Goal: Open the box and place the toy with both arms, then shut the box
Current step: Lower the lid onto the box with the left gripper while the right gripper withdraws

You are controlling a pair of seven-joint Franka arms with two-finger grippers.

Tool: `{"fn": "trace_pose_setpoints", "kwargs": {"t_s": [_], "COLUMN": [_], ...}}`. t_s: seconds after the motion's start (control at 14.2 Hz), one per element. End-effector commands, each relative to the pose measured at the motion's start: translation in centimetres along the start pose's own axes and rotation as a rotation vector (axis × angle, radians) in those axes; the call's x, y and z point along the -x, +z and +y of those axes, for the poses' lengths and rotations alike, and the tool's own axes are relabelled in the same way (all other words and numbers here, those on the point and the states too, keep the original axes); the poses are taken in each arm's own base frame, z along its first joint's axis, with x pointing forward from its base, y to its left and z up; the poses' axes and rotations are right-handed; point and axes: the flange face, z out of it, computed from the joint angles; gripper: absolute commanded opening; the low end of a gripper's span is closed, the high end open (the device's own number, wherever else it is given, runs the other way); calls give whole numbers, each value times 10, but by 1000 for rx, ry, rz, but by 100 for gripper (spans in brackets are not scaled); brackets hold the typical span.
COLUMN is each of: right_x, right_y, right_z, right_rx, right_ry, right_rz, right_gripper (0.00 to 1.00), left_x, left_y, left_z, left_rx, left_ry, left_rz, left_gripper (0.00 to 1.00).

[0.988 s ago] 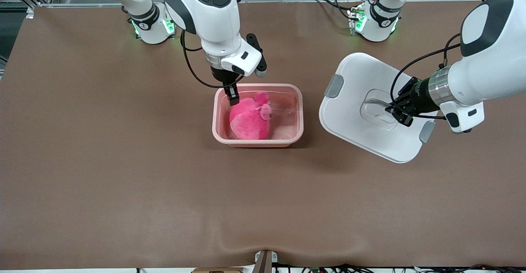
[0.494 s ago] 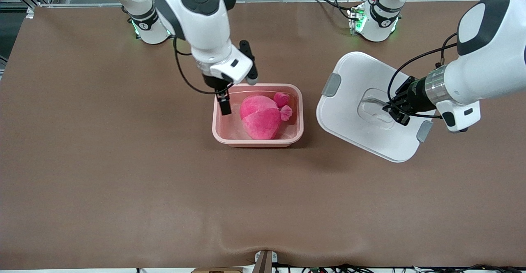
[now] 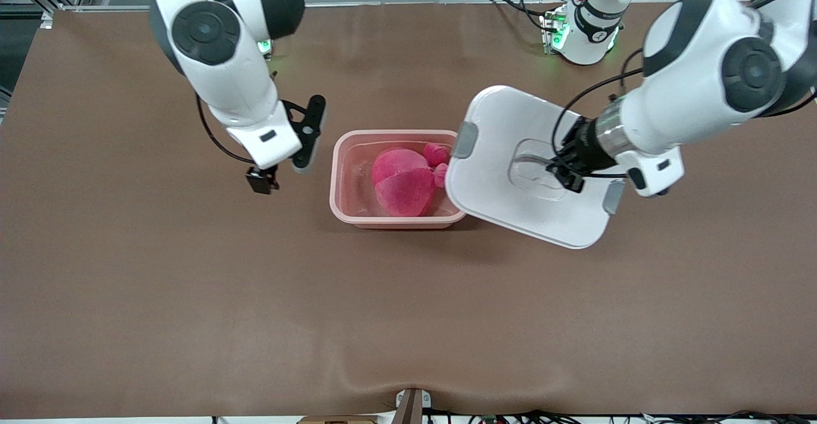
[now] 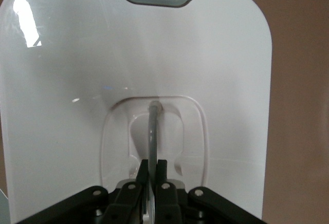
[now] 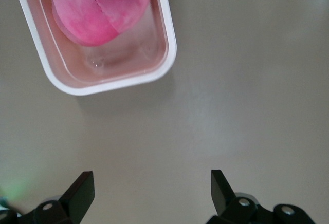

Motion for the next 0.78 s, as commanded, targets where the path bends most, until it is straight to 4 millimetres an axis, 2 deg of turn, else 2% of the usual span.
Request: {"fn": "trace_pose_setpoints", "kwargs": {"t_s": [0.0,0.14,0.21,0.42,0.56,0.71], "right_x": [53,107,127,178,226,255], "right_y": [-5,-2,-6,-24,-23,-26], "right_z": [26,60,69,81,94,101], "right_rx": [-44,-62,-64,-82,-157,-168], "right_ry": [146,294,337,426,536,670], "right_rz": [-2,-4,-2,33,112,129], "right_gripper": [100,100,100,100,100,100], "left_x": [24,47,59,89,110,130], "left_y": [19,41,50,72,85,97], "left_z": [8,9,8,7,5,1], "left_rx": [35,65,83,108,135,160], "left_ry": [-69,-94,-112,-151,-180,-199], "left_rz": [-22,3,18,44,66,91], "left_gripper": [0,0,0,0,0,0]}}
